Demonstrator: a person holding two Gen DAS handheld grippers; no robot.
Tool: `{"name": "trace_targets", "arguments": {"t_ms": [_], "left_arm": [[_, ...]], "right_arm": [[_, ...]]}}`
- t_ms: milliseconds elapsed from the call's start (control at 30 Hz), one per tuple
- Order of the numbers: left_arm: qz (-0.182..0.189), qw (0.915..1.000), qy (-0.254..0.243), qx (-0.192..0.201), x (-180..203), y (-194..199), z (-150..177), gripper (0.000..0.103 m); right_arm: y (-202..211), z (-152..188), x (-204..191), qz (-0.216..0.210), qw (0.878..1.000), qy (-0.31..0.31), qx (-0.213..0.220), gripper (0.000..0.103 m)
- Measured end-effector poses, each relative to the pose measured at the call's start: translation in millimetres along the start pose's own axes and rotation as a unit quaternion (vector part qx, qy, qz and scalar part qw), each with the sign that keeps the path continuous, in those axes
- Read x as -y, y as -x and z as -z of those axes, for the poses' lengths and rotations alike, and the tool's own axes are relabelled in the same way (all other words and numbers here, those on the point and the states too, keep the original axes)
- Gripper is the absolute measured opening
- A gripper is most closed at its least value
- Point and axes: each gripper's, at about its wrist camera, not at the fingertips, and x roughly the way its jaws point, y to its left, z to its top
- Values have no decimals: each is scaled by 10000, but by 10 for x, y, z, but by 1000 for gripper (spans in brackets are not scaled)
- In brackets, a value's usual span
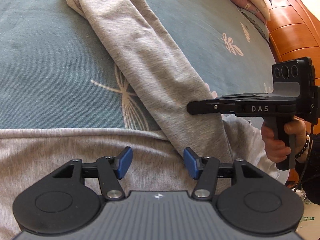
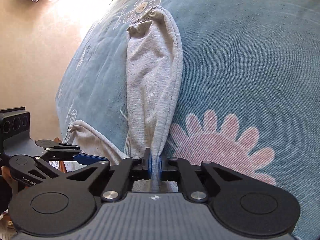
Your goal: Fold clothes
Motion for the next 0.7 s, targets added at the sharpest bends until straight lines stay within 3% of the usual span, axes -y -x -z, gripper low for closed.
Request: {"name": "trace_targets", "arguments": {"t_ms": [167, 333, 433, 533, 700], "left_arm": [[427, 9981, -444, -29, 141, -163, -4, 58], [994, 9904, -953, 88, 252, -405, -50, 60], [901, 9916, -880, 305, 176, -497, -138, 60], [734, 9932, -754, 496, 87, -324, -173, 60], [284, 9968, -653, 377, -108, 82, 10, 60]], "right_arm": [[508, -25, -228, -366, 9985, -40, 406, 6], [749, -24, -339, -340, 9980, -76, 536, 7], [748, -7, -338, -277, 9982, -113, 527, 7], [745, 9, -337, -255, 9978, -144, 596, 7], [566, 121, -455, -430, 9983, -41, 394, 7]]}}
